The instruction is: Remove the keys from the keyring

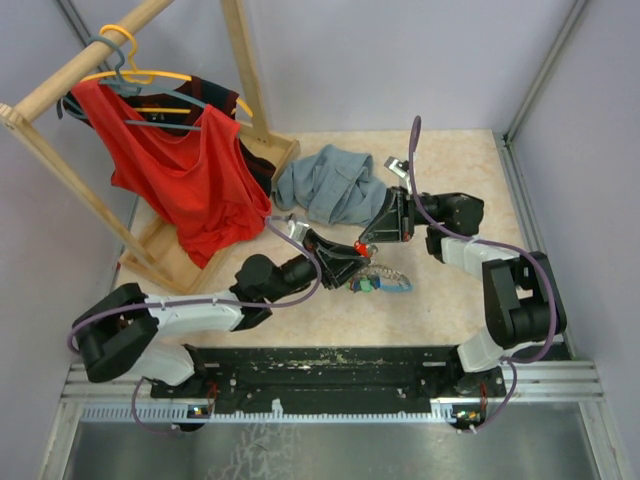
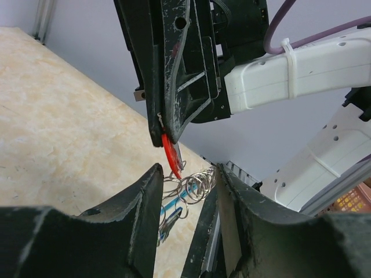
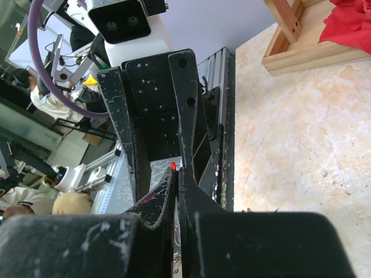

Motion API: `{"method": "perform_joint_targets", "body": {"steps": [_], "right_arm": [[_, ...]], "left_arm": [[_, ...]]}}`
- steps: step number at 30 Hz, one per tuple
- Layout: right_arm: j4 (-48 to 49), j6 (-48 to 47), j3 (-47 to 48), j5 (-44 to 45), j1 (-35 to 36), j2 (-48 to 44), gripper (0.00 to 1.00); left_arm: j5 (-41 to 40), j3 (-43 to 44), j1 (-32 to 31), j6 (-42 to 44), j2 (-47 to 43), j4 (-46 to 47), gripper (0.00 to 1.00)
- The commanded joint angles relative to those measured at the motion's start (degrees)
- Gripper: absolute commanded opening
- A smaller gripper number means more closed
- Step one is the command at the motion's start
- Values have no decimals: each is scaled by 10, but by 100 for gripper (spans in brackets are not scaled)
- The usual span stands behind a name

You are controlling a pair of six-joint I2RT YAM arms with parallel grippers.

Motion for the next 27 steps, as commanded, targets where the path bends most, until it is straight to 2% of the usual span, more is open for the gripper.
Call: {"method": "perform_joint_targets", "body": {"steps": [1, 11, 15, 20, 24, 26, 27], "right_arm": [[96, -9, -2, 33, -3, -17, 0], [96, -15, -5, 37, -3, -19, 0], [96, -17, -5, 38, -3, -21, 0], [96, -20, -6, 37, -3, -22, 0], [96, -24, -3, 27, -4, -26, 0], [96, -23, 1, 22, -4, -29, 7], [96, -22, 2, 20, -5, -32, 16]], "left_arm": [[-24, 32, -8, 5, 15, -2, 45], [-44, 62, -12, 20, 34, -52, 31], [-46, 65, -12, 24, 35, -63, 29], [-41, 60, -10, 35, 40, -59, 1], [-14, 54, 1, 68, 32, -58, 0], [22, 49, 15, 77, 28, -60, 0], [37, 49, 23, 81, 25, -66, 0]]}}
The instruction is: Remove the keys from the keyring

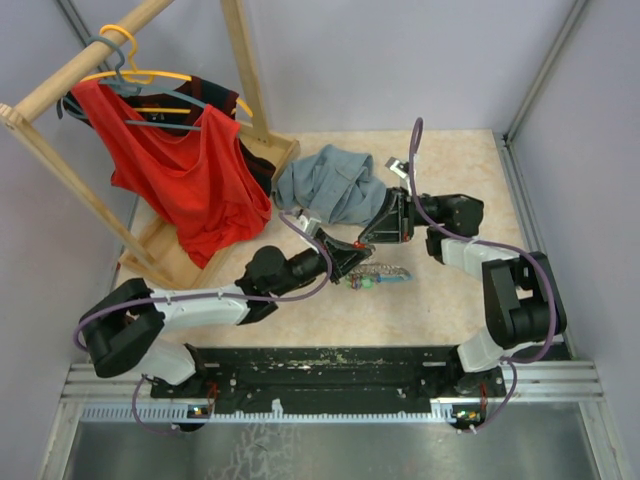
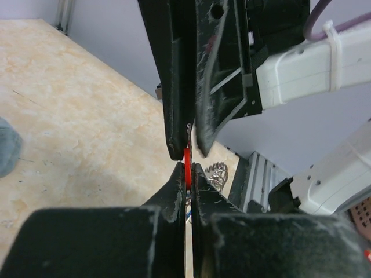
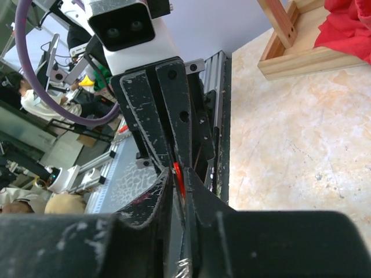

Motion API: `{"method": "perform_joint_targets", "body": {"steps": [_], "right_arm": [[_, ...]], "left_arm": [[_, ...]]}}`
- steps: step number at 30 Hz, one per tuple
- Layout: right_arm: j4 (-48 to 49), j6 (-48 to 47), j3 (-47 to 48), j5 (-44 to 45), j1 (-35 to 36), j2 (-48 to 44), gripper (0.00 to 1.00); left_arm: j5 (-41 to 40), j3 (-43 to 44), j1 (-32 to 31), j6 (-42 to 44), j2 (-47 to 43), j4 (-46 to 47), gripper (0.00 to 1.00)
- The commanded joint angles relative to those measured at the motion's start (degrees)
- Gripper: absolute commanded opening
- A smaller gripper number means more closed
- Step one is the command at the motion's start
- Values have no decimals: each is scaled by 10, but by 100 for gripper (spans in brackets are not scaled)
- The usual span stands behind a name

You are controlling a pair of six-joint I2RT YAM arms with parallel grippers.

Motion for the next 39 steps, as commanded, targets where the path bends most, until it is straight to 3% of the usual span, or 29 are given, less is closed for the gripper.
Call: {"method": "perform_joint_targets", "body": {"steps": [1, 7, 14, 17, 19, 20, 22, 23, 24, 27, 30, 33, 35, 38, 39], "right_arm": [[95, 2, 11, 10, -7, -34, 24], [91, 1, 29, 0, -14, -30, 44], [92, 28, 157, -2, -63, 1, 48], [41, 11, 232, 26, -95, 19, 48], [-92, -85, 267, 61, -116, 10, 48], [-234, -191, 281, 88, -125, -7, 48], [-701, -547, 350, 200, -123, -48, 53], [-884, -715, 396, 278, -106, -60, 55], [-947, -787, 409, 307, -93, -70, 55], [-808, -724, 339, 203, -107, -112, 55], [-744, -733, 272, 112, -110, -150, 59], [-746, -736, 242, 24, -111, -176, 82], [-861, -820, 256, -5, -110, -184, 86], [-1279, -1213, 344, 73, -90, -181, 97], [-1350, -1268, 357, 113, -69, -182, 97]], "left_arm": [[75, 3, 29, 45, -10, -16, 0], [178, 7, 76, 57, -25, -38, 0], [267, 34, 120, 80, -38, -84, 0], [305, 58, 132, 94, -31, -105, 0], [329, 73, 139, 101, -26, -115, 0], [338, 77, 141, 104, -23, -118, 0], [351, 90, 145, 113, -21, -128, 0], [357, 96, 147, 118, -19, -131, 0], [365, 102, 150, 122, -17, -135, 0], [396, 126, 156, 140, -8, -148, 0], [439, 154, 166, 159, 9, -160, 0], [515, 187, 183, 179, 41, -164, 0], [571, 213, 196, 176, 65, -163, 0], [606, 253, 204, 171, 101, -168, 0], [613, 269, 205, 174, 111, -172, 0]]}}
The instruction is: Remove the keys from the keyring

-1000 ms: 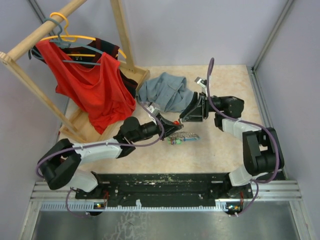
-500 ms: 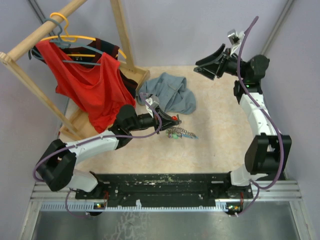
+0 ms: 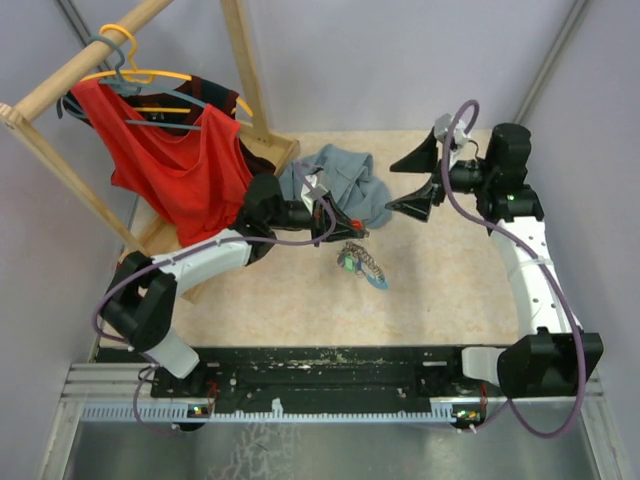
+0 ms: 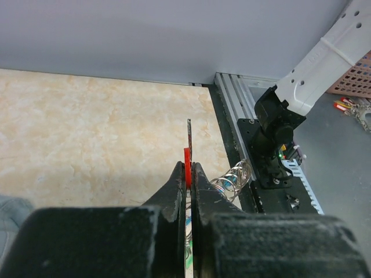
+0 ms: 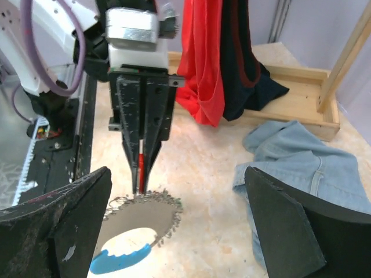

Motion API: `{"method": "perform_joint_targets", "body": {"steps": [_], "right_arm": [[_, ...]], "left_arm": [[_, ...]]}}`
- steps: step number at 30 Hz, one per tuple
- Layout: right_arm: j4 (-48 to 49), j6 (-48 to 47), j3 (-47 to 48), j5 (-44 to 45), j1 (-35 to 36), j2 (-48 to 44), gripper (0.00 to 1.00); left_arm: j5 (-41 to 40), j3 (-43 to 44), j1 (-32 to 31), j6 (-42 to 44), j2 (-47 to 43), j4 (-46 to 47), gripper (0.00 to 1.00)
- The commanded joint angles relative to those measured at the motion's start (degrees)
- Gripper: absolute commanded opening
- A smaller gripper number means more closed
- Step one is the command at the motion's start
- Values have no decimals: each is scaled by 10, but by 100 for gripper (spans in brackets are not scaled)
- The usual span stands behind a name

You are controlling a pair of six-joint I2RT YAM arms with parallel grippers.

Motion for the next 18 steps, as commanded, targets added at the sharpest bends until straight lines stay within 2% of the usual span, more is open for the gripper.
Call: {"method": "perform_joint_targets", "body": {"steps": [1, 4, 7, 12, 18], "right_arm": [[-407, -379, 77, 64, 47, -16, 97], [-365, -352, 25, 41, 54, -27, 96], [-347, -353, 1, 64, 71, -16, 91], [-347, -356, 1, 145, 122, -2, 83], [-338, -347, -8, 141, 133, 18, 69]], "left_arm": [[91, 70, 10, 18, 37, 2, 0], [109, 100, 10, 33, 63, -20, 0], [117, 111, 9, 30, 85, -20, 0], [107, 108, 9, 33, 98, -18, 0], [108, 93, 8, 38, 94, -11, 0]]}}
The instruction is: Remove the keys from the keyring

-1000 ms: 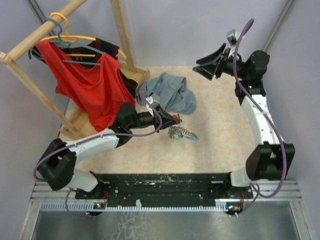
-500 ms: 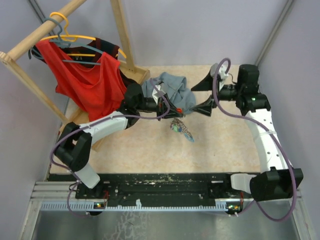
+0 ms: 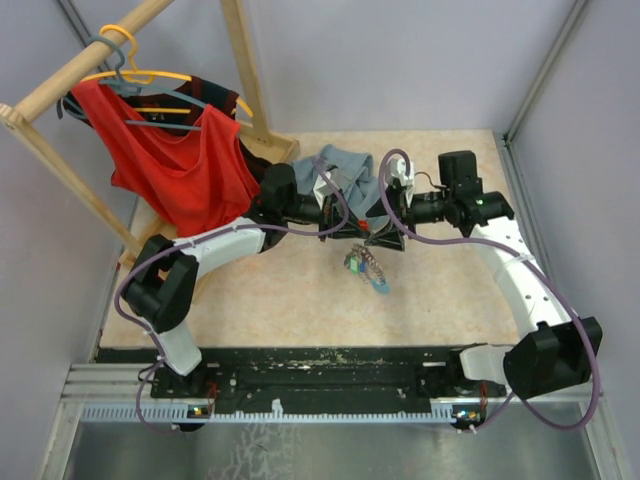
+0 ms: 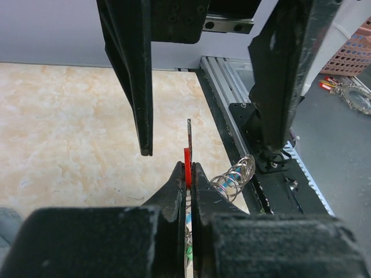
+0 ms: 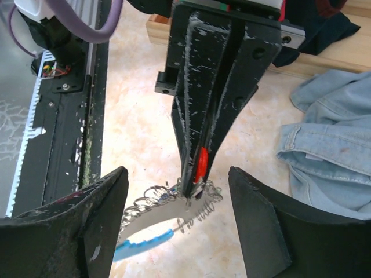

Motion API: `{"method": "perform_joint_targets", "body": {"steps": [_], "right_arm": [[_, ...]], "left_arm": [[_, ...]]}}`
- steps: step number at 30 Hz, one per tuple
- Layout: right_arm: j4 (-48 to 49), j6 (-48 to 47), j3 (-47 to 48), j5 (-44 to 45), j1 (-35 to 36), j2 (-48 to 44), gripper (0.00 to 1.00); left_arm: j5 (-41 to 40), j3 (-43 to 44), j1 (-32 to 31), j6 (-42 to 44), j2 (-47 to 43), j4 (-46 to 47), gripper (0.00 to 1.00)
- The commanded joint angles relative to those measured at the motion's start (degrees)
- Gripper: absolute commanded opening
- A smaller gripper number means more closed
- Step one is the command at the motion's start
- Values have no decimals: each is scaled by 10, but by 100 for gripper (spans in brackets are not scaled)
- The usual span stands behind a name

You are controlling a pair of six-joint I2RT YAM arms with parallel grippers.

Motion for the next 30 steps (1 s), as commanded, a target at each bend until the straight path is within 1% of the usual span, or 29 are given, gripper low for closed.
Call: {"method": "perform_joint_targets", "body": {"steps": [1, 3, 6, 7, 11, 19, 26, 27, 30], "right_arm": [[12, -7, -2, 2, 5, 10, 66], [19, 4, -3, -2, 6, 11, 61], [26, 12, -6, -5, 6, 12, 58], [30, 16, -8, -8, 5, 13, 56], [34, 22, -10, -16, 6, 15, 38], [41, 32, -15, -22, 8, 19, 20], [45, 38, -17, -21, 14, 28, 18], [45, 40, -16, -20, 15, 29, 16], [44, 42, -14, -27, 16, 29, 0]], "left_arm": [[19, 1, -1, 13, -9, 26, 0], [21, -4, -1, 13, -11, 29, 0], [22, -9, -1, 10, -15, 37, 0], [22, -10, -1, 9, -16, 40, 0], [24, -13, -2, 6, -18, 45, 0], [29, -17, -3, -9, -19, 67, 0], [30, -19, -3, -16, -19, 76, 0], [30, -20, -3, -17, -19, 78, 0], [31, -20, -4, -18, -19, 80, 0]]}}
